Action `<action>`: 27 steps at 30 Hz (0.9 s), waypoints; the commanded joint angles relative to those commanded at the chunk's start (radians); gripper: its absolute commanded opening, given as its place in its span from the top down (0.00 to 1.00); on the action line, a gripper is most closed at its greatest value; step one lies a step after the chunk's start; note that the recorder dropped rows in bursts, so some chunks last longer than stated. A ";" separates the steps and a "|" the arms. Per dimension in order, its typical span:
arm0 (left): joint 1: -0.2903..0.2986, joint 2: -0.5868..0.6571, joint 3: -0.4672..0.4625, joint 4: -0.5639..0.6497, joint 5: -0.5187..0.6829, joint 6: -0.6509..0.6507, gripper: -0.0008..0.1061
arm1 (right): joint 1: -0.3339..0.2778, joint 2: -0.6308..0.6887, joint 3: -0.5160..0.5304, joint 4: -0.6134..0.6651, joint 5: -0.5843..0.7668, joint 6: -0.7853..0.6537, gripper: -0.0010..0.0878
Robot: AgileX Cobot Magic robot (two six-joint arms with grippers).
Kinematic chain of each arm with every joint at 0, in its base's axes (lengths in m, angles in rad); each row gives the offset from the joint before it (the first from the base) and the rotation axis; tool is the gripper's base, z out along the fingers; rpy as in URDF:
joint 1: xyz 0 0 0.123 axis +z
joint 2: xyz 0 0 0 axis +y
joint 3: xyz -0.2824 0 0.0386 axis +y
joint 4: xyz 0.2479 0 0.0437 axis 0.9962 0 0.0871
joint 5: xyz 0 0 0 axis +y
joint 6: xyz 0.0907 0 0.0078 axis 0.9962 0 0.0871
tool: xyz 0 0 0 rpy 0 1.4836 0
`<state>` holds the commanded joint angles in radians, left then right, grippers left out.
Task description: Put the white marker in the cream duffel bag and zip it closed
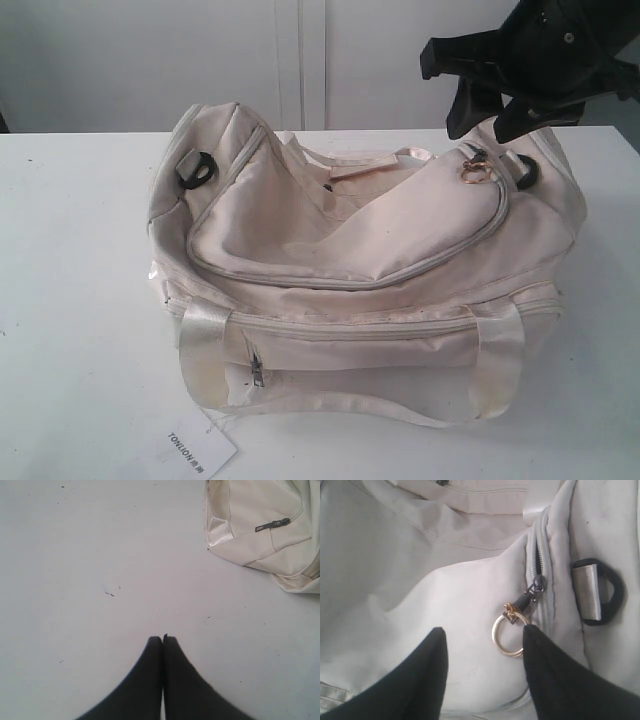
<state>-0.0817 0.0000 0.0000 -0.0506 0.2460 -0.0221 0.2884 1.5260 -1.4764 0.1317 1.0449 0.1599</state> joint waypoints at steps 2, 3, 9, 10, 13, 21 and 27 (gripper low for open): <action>0.000 0.000 0.000 0.000 0.000 0.000 0.99 | 0.000 0.000 0.000 0.000 0.000 0.000 0.49; 0.000 0.000 0.000 0.000 0.000 0.000 0.99 | 0.000 0.000 0.000 0.000 0.000 0.000 0.49; 0.000 0.000 0.000 0.000 0.000 0.000 0.99 | 0.000 0.000 0.000 0.004 -0.048 0.000 0.48; 0.000 0.000 0.000 0.000 0.000 0.000 0.99 | 0.000 0.000 0.000 0.004 -0.040 0.000 0.48; 0.000 0.000 0.000 0.000 0.000 0.000 0.99 | 0.000 0.000 0.000 0.004 -0.037 0.000 0.48; 0.000 0.000 0.000 0.000 0.000 0.000 0.99 | 0.000 -0.002 0.000 -0.046 -0.034 -0.036 0.48; 0.000 0.000 0.000 0.000 0.000 0.000 0.99 | 0.000 -0.031 0.000 -0.168 -0.012 -0.021 0.49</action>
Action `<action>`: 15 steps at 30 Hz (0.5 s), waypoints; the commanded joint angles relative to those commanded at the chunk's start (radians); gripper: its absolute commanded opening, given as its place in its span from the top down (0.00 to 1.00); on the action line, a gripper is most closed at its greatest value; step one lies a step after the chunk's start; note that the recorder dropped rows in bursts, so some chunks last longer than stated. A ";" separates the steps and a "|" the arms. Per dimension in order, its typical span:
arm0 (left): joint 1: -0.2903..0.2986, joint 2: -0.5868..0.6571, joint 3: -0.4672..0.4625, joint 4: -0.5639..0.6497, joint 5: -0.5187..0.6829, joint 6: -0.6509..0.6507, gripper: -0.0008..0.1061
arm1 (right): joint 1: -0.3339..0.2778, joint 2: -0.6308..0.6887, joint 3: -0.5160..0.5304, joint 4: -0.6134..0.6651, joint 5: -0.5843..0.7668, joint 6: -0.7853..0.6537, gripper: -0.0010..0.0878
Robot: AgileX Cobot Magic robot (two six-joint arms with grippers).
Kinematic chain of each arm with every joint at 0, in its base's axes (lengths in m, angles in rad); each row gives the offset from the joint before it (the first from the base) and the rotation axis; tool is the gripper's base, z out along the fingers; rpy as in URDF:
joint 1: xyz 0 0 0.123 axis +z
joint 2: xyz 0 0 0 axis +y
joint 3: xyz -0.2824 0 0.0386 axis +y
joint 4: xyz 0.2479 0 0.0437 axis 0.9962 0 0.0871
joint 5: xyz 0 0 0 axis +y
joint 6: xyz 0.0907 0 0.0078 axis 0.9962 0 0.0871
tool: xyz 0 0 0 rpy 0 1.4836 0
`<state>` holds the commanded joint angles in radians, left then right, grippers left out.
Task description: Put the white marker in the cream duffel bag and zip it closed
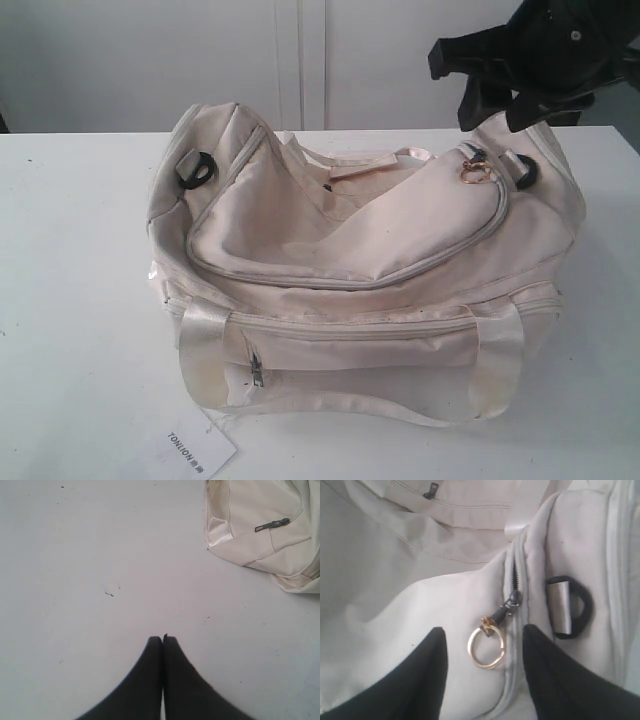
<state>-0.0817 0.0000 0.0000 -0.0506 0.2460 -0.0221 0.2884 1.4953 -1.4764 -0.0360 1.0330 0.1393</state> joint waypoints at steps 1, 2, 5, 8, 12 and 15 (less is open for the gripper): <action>0.000 0.000 0.000 0.000 0.000 0.000 0.99 | 0.000 -0.007 0.000 -0.017 0.000 0.000 0.49; 0.000 0.000 0.000 0.000 0.000 0.000 0.99 | 0.000 -0.013 0.000 -0.031 0.000 0.000 0.50; 0.000 0.000 0.000 0.000 0.000 0.000 0.99 | -0.001 -0.025 0.000 -0.052 0.000 -0.003 0.56; 0.000 0.000 0.000 0.000 0.000 0.000 0.99 | -0.010 -0.033 0.003 -0.052 -0.007 -0.020 0.65; 0.000 0.000 0.000 0.000 0.000 0.000 0.99 | -0.010 -0.058 0.028 -0.052 -0.016 -0.087 0.80; 0.000 0.000 0.000 0.000 0.000 0.000 0.99 | -0.010 -0.077 0.066 -0.052 -0.033 -0.115 0.91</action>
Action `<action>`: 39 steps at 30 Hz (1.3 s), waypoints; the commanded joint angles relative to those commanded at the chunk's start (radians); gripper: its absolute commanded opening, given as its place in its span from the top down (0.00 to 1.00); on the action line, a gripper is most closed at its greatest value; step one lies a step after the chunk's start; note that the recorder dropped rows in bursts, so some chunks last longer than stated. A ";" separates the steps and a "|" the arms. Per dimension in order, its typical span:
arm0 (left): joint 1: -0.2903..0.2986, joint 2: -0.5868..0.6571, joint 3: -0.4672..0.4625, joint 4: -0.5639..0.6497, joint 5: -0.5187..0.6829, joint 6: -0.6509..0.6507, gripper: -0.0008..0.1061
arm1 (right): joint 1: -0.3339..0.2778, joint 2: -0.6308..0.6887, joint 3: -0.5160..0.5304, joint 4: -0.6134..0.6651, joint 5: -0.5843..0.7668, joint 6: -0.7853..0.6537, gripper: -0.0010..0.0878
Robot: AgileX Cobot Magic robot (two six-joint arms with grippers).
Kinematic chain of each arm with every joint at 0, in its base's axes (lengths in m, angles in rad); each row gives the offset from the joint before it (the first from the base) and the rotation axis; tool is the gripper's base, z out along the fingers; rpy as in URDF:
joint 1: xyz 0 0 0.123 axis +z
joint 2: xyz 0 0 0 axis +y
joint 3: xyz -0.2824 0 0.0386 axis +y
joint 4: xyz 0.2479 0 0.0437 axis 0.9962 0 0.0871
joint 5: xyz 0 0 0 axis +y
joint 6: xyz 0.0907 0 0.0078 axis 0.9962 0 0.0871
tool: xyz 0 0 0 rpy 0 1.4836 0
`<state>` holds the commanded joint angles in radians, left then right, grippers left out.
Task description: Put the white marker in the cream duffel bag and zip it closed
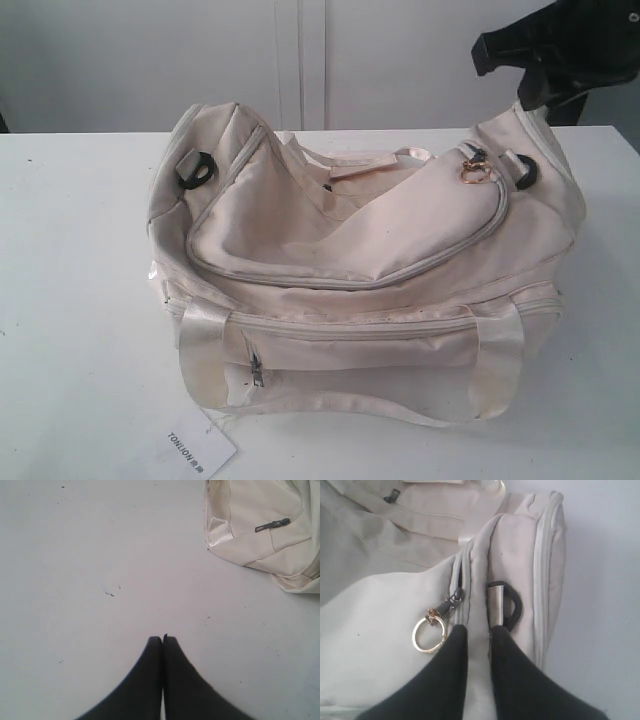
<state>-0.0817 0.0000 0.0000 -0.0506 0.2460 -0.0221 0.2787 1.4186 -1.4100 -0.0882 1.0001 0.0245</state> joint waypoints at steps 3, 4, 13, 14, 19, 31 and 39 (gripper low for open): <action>0.000 0.000 0.000 0.000 0.000 0.000 0.99 | 0.000 -0.002 0.030 0.000 -0.029 0.000 0.99; 0.000 0.000 0.000 0.000 0.000 0.000 0.99 | 0.000 -0.002 0.039 0.000 -0.039 0.000 0.99; 0.000 0.000 0.000 0.000 0.000 0.000 0.99 | -0.002 0.003 0.041 0.008 -0.032 -0.039 0.99; 0.000 0.000 0.000 0.000 0.000 0.000 0.99 | -0.009 -0.006 0.047 0.005 -0.034 -0.042 0.99; 0.000 0.000 0.000 0.000 0.000 0.000 0.99 | -0.094 -0.124 0.106 0.015 -0.131 -0.025 0.99; 0.000 0.000 0.000 0.000 0.000 0.000 0.99 | -0.228 -0.442 0.417 0.039 -0.326 -0.025 0.99; 0.000 0.000 0.000 0.000 0.000 0.000 0.99 | -0.230 -0.741 0.714 0.010 -0.487 -0.080 0.99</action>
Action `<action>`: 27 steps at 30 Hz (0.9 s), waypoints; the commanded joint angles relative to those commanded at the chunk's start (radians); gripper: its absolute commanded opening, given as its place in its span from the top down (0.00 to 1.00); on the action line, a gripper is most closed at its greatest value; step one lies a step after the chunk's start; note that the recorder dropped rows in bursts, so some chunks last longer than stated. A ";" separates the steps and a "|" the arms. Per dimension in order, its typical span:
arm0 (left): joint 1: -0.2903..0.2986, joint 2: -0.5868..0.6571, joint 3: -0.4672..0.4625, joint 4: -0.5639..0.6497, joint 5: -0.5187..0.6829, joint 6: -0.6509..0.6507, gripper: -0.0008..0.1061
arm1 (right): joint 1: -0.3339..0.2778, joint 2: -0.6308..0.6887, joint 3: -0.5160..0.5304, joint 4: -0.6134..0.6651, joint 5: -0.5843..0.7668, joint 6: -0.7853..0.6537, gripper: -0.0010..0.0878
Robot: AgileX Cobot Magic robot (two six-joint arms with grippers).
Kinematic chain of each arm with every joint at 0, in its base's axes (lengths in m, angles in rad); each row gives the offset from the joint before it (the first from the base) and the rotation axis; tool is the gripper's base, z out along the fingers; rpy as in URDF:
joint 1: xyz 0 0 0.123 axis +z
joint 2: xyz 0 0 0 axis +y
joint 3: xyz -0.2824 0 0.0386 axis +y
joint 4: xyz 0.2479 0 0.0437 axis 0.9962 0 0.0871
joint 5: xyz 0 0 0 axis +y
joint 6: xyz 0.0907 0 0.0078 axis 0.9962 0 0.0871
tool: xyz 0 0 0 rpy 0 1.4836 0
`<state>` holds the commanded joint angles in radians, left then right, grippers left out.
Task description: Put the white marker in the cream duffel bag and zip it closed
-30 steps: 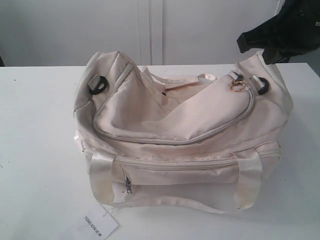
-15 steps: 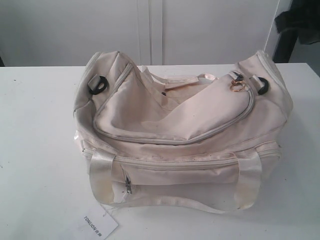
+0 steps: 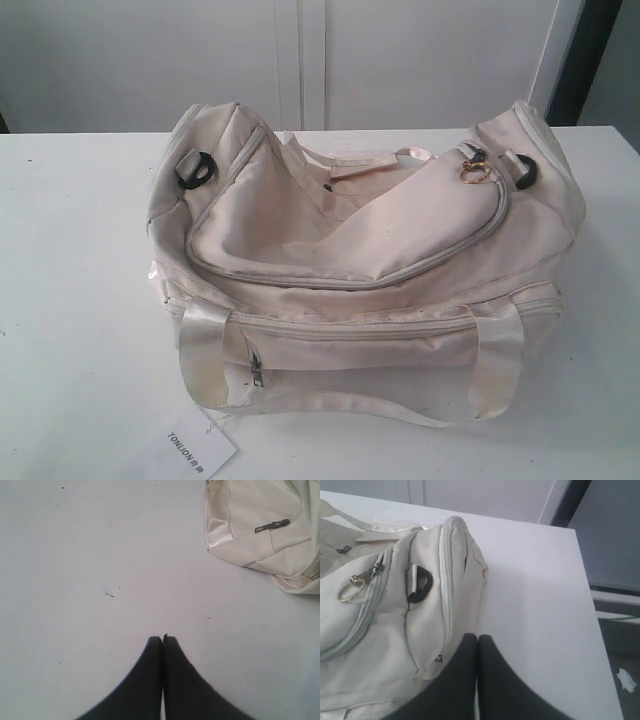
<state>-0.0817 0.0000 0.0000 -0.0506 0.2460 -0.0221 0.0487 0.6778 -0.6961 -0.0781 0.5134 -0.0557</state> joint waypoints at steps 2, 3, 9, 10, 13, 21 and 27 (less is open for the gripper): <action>0.000 0.000 0.000 0.000 0.000 0.000 0.99 | 0.000 -0.087 0.076 -0.008 -0.033 0.000 0.99; 0.000 0.000 0.000 0.000 0.000 0.000 0.99 | 0.000 -0.117 0.107 -0.008 -0.039 0.000 0.99; 0.000 0.000 0.000 0.000 0.000 0.000 0.99 | -0.020 -0.284 0.240 -0.004 -0.044 0.007 0.99; 0.000 0.000 0.000 0.000 0.000 0.000 0.99 | -0.032 -0.310 0.258 -0.002 -0.046 0.020 0.99; 0.000 0.000 0.000 0.000 0.000 0.000 0.99 | -0.058 -0.383 0.311 -0.002 -0.046 0.039 0.99; 0.000 0.000 0.000 0.000 0.000 0.000 0.99 | -0.071 -0.554 0.477 0.002 -0.105 0.061 0.99; 0.000 0.000 0.000 0.000 0.000 0.000 0.99 | -0.071 -0.678 0.594 0.002 -0.108 0.061 0.99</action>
<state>-0.0817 0.0000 0.0000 -0.0506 0.2460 -0.0221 -0.0227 0.0000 -0.1023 -0.0761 0.4053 0.0057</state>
